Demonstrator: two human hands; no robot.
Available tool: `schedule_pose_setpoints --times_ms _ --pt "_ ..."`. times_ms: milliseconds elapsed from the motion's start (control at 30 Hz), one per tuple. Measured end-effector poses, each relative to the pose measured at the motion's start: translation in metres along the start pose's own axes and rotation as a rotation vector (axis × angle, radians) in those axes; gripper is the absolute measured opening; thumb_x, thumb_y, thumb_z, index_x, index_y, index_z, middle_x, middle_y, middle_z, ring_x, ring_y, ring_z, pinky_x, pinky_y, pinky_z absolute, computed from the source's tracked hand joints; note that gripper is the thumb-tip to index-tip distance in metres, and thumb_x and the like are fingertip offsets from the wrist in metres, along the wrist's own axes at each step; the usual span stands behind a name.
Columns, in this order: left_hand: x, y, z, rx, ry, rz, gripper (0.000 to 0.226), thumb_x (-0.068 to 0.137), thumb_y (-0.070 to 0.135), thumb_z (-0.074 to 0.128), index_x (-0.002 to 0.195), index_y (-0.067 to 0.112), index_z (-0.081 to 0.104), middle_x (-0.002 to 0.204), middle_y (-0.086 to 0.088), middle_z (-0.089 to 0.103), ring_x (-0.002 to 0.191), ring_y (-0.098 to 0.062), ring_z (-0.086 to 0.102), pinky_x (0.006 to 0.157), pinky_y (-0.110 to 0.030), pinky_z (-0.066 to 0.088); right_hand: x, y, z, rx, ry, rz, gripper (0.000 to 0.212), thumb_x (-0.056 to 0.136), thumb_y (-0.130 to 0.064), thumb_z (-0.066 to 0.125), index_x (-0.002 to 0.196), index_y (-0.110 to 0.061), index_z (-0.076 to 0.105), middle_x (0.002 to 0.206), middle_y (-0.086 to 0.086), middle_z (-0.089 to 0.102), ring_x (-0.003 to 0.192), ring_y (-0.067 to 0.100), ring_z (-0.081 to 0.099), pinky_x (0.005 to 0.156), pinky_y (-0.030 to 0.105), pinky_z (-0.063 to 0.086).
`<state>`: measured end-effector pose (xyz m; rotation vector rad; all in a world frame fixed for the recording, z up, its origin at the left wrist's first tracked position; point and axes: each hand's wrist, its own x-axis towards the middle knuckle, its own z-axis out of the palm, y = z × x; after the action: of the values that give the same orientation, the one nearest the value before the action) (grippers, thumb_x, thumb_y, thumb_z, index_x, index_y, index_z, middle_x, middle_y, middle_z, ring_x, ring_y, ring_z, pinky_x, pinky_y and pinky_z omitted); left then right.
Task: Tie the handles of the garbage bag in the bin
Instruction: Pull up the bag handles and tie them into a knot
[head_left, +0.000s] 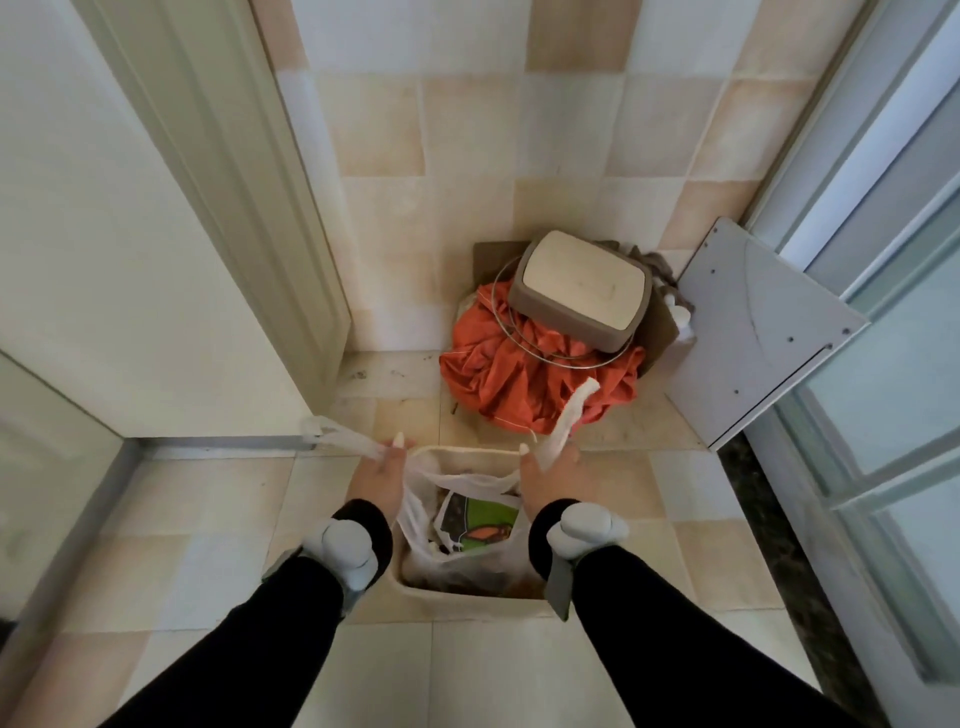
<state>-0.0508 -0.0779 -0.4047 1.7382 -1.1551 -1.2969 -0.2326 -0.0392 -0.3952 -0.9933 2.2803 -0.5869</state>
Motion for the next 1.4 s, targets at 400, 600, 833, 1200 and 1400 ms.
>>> schedule_pose_setpoints --times_ms 400,600,833,1200,1400 --pt "0.039 -0.007 0.031 -0.459 -0.128 0.051 0.038 0.098 0.025 0.033 0.069 0.013 0.054 0.042 0.002 0.062 0.052 -0.018 0.061 0.077 -0.040 0.052 0.041 -0.005 0.042 0.304 -0.027 -0.391 0.024 0.095 -0.033 0.040 0.097 -0.020 0.060 0.093 0.000 0.071 0.086 0.020 0.063 0.074 0.028 0.042" --pt "0.037 0.000 0.032 -0.397 -0.174 0.131 0.031 0.100 0.023 0.029 0.080 0.010 0.049 0.032 0.003 0.047 0.028 -0.006 0.040 0.036 -0.019 0.044 0.037 -0.016 0.048 0.719 -0.094 -0.303 0.026 0.097 -0.029 0.042 0.080 -0.014 0.054 0.038 -0.003 0.051 0.030 0.007 0.049 0.039 0.019 0.046" --pt "0.041 0.000 0.027 -0.400 -0.297 0.128 0.039 0.099 0.028 0.029 0.068 0.011 0.045 0.032 0.006 0.038 0.028 -0.007 0.033 0.035 -0.018 0.035 0.049 -0.015 0.049 0.419 -0.156 -0.292 0.047 0.092 -0.053 0.038 0.067 -0.018 0.057 0.052 -0.003 0.046 0.049 0.017 0.045 0.060 0.031 0.040" --pt "0.043 0.018 0.019 -0.387 -0.329 0.134 0.042 0.099 0.032 0.031 0.066 0.012 0.046 0.032 0.007 0.036 0.029 -0.006 0.031 0.036 -0.020 0.034 0.047 -0.030 0.052 0.068 -0.315 -0.399 0.033 0.095 -0.011 0.033 0.112 0.006 0.056 0.091 0.013 0.048 0.079 0.023 0.047 0.076 0.037 0.042" --pt "0.034 0.050 0.021 -0.422 -0.409 0.196 0.042 0.100 0.033 0.027 0.064 0.014 0.039 0.032 0.009 0.034 0.029 -0.005 0.028 0.039 -0.019 0.031 0.044 -0.021 0.050 -0.062 -0.234 -0.459 0.027 0.094 -0.029 0.035 0.093 -0.020 0.060 0.096 0.008 0.064 0.094 0.026 0.057 0.083 0.032 0.039"
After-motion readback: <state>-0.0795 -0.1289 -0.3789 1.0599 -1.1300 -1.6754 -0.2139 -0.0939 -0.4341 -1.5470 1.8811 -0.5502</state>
